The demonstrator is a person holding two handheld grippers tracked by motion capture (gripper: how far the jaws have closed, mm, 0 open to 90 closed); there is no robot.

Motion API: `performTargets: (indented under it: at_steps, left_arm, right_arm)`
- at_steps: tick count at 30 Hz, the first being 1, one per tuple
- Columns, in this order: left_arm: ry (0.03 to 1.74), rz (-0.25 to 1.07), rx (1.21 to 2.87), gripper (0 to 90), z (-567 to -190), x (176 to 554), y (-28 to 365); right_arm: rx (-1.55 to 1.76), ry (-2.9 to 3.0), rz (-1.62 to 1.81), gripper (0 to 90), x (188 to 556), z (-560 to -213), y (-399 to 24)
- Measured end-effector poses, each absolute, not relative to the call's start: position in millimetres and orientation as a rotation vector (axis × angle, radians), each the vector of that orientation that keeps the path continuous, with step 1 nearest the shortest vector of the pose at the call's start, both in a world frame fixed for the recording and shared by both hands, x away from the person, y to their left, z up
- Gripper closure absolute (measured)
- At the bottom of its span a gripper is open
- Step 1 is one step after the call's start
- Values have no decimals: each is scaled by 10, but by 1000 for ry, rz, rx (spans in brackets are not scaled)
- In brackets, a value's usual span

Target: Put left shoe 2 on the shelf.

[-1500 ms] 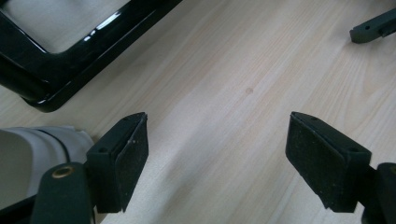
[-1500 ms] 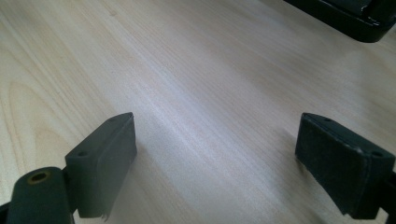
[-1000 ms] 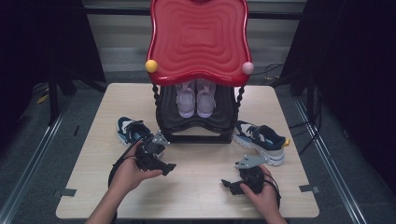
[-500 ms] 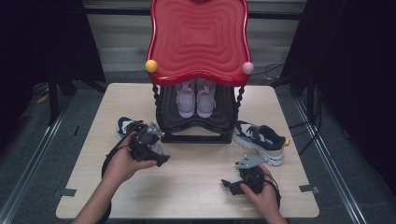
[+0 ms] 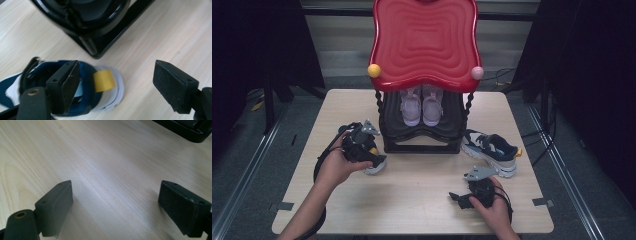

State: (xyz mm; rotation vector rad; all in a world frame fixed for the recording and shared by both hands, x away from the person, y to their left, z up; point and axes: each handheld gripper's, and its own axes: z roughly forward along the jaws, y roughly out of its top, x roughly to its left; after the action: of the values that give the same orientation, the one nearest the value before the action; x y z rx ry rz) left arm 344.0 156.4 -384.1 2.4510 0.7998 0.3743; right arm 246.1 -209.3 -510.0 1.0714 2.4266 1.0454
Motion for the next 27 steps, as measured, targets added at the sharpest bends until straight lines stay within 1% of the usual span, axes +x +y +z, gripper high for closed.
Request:
performTargets:
  at_steps: [7, 9, 14, 17, 19, 21, 23, 24, 25, 27]
  left_arm:
    - [846, 391, 2458, 210, -3913, 3515, 1721]
    - [846, 395, 2469, 233, -3944, 3534, 1748]
    - [851, 380, 2493, 354, -3995, 3595, 1779]
    - [851, 373, 2505, 412, -4017, 3622, 1765]
    - [846, 356, 2514, 436, -4042, 3643, 1759]
    - [826, 349, 2551, 477, -4068, 3655, 1750]
    - [790, 344, 2567, 567, -4090, 3646, 1725]
    - [786, 329, 2576, 627, -4092, 3642, 1722]
    - [792, 330, 2577, 652, -4093, 3635, 1714]
    - [806, 329, 2576, 664, -4088, 3615, 1702]
  right_arm:
    - [1070, 2426, 1046, 120, 2462, -5100, -2093]
    - [1072, 2427, 1045, 120, 2461, -5100, -2093]
    - [1070, 2426, 1046, 120, 2463, -5101, -2093]
    - [1070, 2427, 1046, 121, 2463, -5100, -2094]
    - [1070, 2426, 1046, 120, 2463, -5101, -2094]
    - [1071, 2427, 1046, 120, 2462, -5100, -2093]
    - [1070, 2427, 1046, 120, 2463, -5101, -2094]
    - [1071, 2427, 1046, 120, 2462, -5100, -2093]
    - [1070, 2427, 1046, 120, 2463, -5101, -2094]
    - [1071, 2427, 1046, 120, 2462, -5100, -2093]
